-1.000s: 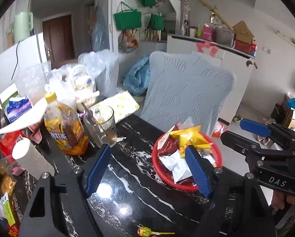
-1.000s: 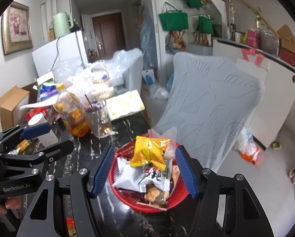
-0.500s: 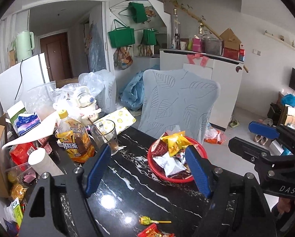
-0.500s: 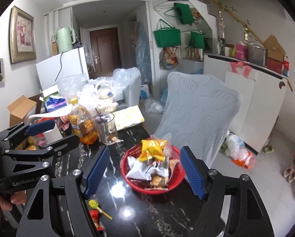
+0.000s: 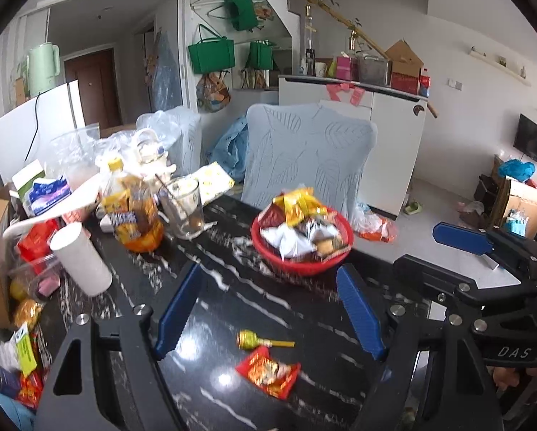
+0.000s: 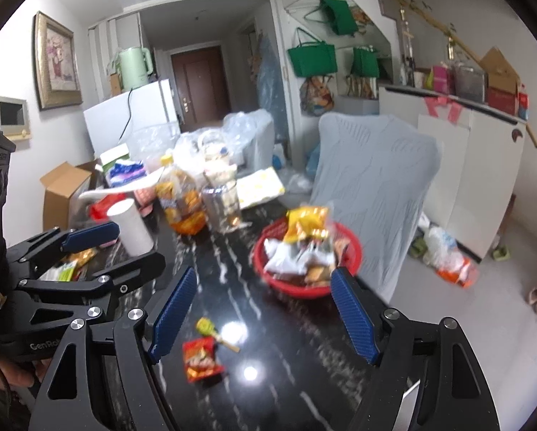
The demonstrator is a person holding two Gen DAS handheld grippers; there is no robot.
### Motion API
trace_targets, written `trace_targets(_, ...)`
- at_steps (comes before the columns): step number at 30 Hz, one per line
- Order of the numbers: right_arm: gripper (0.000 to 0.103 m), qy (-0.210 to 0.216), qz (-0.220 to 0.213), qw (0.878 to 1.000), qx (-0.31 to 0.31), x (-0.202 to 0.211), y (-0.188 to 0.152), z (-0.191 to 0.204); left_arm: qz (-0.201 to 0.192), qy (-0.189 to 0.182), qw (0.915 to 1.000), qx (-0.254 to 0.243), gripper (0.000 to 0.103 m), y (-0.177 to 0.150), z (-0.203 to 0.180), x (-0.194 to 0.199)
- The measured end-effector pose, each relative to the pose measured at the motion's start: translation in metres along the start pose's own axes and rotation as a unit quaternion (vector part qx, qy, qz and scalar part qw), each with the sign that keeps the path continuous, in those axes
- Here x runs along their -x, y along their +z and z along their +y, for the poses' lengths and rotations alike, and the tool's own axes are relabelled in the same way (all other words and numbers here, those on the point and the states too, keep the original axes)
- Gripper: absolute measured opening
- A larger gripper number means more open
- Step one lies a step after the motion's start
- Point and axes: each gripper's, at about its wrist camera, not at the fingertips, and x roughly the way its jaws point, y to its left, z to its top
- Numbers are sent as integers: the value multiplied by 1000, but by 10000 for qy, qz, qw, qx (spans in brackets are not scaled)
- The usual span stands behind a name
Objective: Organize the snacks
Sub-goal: 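Withdraw both open tools toward the red cartoon packet and green lollipop, then grasp the red cartoon packet with the left tool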
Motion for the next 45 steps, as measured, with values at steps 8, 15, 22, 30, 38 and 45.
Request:
trace_targets(8,78,4,289,9996,-59,6,-38,6,280,-10,9994,194,77,-35,0,6)
trace_targets(15,78,111,497,9987,-57,10,-68,14,555,-147,9978,341,77,-65,-2,2)
trace_targets(22,78,242,736,9970,-67,3,-94,20,782,-223,9949,597,77,-92,4,-6)
trace_targets(30,78,421,1005,9940,-97,-17,-109,21,1068,-280,9898,903,77,-112,13,-24)
trace_targets(38,78,408,1316,9904,-123,-49,-119,11,1417,-222,9844,1018,77,-118,16,-59)
trace_targets(45,78,232,1547,9875,-173,-76,-121,-9,1903,48,9753,1121,77,-120,15,-101)
